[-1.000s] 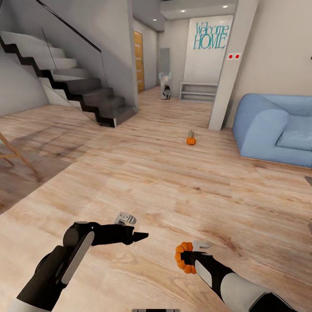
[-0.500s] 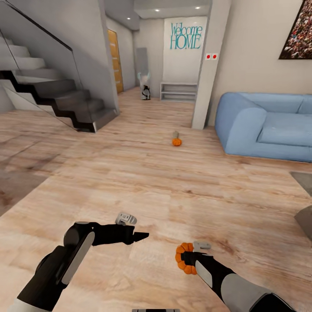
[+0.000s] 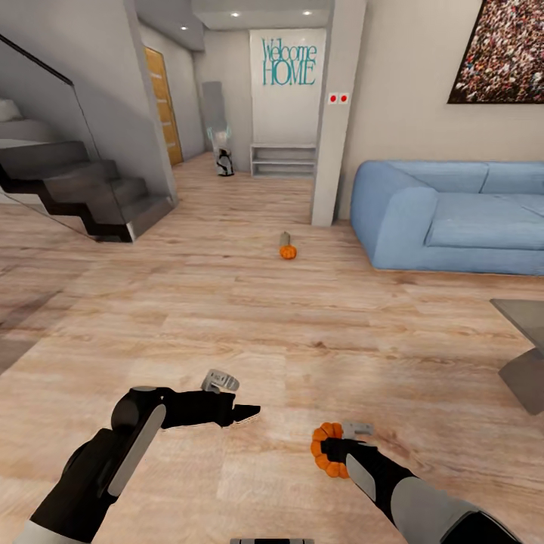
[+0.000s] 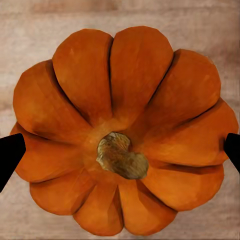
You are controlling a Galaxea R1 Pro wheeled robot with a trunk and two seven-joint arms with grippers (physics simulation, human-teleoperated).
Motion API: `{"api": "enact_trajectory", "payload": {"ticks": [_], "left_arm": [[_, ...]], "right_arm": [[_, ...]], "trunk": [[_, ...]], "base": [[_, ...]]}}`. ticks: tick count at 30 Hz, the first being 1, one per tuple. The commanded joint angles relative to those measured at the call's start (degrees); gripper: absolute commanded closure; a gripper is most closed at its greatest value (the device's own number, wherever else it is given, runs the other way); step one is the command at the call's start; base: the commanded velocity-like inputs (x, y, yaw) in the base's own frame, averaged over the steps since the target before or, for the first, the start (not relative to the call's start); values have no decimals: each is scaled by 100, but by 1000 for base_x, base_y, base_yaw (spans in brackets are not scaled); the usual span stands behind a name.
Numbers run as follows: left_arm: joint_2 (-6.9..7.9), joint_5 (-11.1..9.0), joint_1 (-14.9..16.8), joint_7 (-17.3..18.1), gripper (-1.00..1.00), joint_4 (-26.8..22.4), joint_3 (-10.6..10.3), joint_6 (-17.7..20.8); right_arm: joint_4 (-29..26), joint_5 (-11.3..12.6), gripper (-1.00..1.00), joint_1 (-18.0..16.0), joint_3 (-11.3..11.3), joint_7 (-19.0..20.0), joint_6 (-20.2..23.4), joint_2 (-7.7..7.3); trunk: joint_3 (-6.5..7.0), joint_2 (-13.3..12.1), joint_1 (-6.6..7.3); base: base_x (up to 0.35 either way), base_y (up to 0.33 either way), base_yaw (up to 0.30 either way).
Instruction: Place each of the two pumpkins and all three candles from the living room inside a cabinet in the living room (use any cabinet), then make sure every cabinet is closed, and position the cauldron so it is next to a table in the living room.
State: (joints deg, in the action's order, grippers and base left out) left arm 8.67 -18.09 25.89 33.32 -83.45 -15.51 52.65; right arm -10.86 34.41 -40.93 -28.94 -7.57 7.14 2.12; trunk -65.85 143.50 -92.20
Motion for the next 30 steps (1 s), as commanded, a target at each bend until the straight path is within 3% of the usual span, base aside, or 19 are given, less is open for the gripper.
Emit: {"api": "enact_trajectory", "payload": {"ticks": [1, 12, 20, 30], "left_arm": [[3, -10, 3, 7, -100, -3, -4, 26], [2, 2, 3, 0, -100, 4, -5, 26], [-6, 9, 5, -213, -100, 10, -5, 26], [-6, 9, 9, -254, -100, 10, -5, 26]], "right_arm": [[-16, 34, 100, -3, -49, -34, 19, -2], [-13, 31, 100, -3, -47, -35, -2, -1], [-15, 31, 100, -3, -49, -34, -1, -1], [-15, 39, 100, -3, -48, -34, 6, -1]], "trunk": [[-5, 2, -2], [-5, 2, -2], [-4, 2, -2], [22, 2, -2]], "base": [[310, 140, -28], [314, 129, -5], [315, 127, -5], [316, 121, -211]]}}
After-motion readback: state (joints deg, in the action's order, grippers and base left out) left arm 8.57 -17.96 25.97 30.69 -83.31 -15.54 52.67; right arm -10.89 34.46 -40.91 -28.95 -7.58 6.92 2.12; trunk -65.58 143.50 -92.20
